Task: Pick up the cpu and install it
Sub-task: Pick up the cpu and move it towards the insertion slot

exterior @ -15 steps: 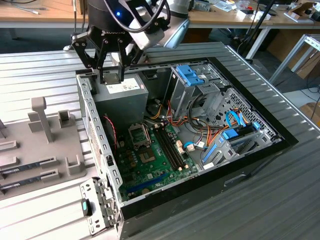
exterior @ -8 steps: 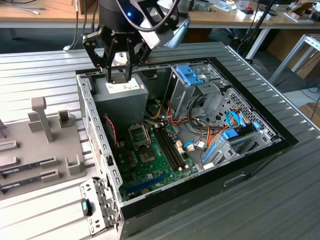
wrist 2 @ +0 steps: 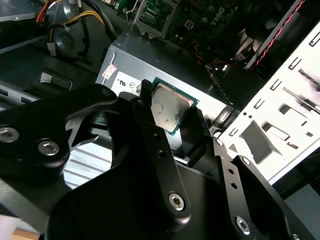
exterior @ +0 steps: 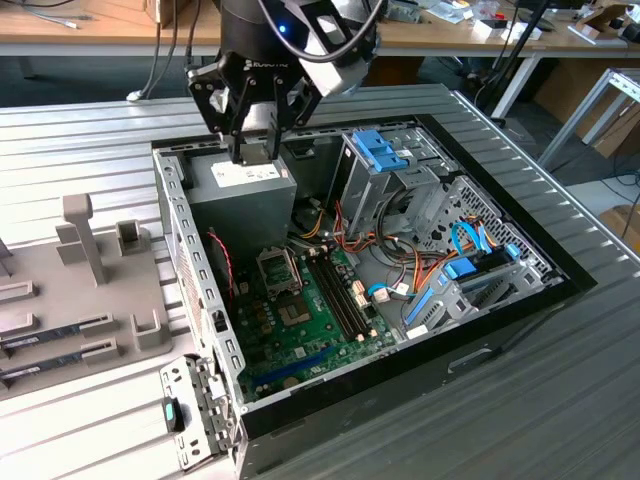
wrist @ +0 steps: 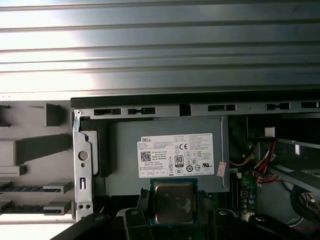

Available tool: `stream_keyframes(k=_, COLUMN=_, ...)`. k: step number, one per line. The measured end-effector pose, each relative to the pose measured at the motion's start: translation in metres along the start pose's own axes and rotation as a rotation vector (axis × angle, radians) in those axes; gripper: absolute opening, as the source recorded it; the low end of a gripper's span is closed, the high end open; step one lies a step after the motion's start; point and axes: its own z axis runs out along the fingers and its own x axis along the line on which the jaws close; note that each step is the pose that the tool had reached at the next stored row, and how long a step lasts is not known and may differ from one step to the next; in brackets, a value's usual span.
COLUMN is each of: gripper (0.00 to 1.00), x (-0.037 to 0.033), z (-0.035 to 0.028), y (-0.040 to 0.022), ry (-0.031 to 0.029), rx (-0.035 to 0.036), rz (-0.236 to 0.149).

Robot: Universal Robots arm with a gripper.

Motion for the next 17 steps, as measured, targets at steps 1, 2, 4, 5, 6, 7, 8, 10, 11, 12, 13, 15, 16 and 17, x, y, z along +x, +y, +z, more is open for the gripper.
stream_keyframes(k=1, gripper=0.47, x=-0.0023, z=0.0, y=0.0001, ry=0.0003, rx=0.0, rz=0.0)
stream_keyframes(k=2, gripper=0.47, x=-0.0041, z=0.0, y=0.0001, ry=0.0006, rx=0.0, rz=0.0)
stream_keyframes(k=4, gripper=0.47, x=-0.0085, z=0.0001, y=0.0003, ry=0.0013, rx=0.0, rz=0.0)
stream_keyframes(k=5, gripper=0.47, x=-0.0107, z=0.0002, y=0.0003, ry=0.0016, rx=0.0001, rz=0.0)
stream_keyframes(k=6, gripper=0.47, x=-0.0126, z=0.0002, y=0.0004, ry=0.0019, rx=0.0, rz=0.0)
stream_keyframes(k=7, gripper=0.47, x=-0.0144, z=0.0002, y=0.0004, ry=0.0022, rx=0.0001, rz=0.0)
stream_keyframes(k=8, gripper=0.47, x=-0.0172, z=0.0003, y=0.0005, ry=0.0026, rx=0.0001, rz=0.0)
stream_keyframes(k=10, gripper=0.47, x=-0.0212, z=0.0004, y=0.0003, ry=0.003, rx=0.0001, rz=0.0)
stream_keyframes(k=11, gripper=0.47, x=-0.0218, z=0.0005, y=-0.0001, ry=0.003, rx=0.0001, rz=0.0)
stream_keyframes(k=12, gripper=0.47, x=-0.0224, z=0.0006, y=-0.0018, ry=0.003, rx=0.0, rz=0.0)
stream_keyframes(k=13, gripper=0.47, x=-0.0227, z=0.0007, y=-0.0034, ry=0.003, rx=0.0001, rz=0.0)
stream_keyframes(k=15, gripper=0.47, x=-0.0232, z=0.001, y=-0.0069, ry=0.003, rx=0.0001, rz=0.0)
stream_keyframes(k=16, gripper=0.47, x=-0.0236, z=0.0011, y=-0.0086, ry=0.003, rx=0.0, rz=0.0)
stream_keyframes(k=17, gripper=0.47, x=-0.024, z=0.0012, y=-0.0097, ry=0.003, rx=0.0001, rz=0.0)
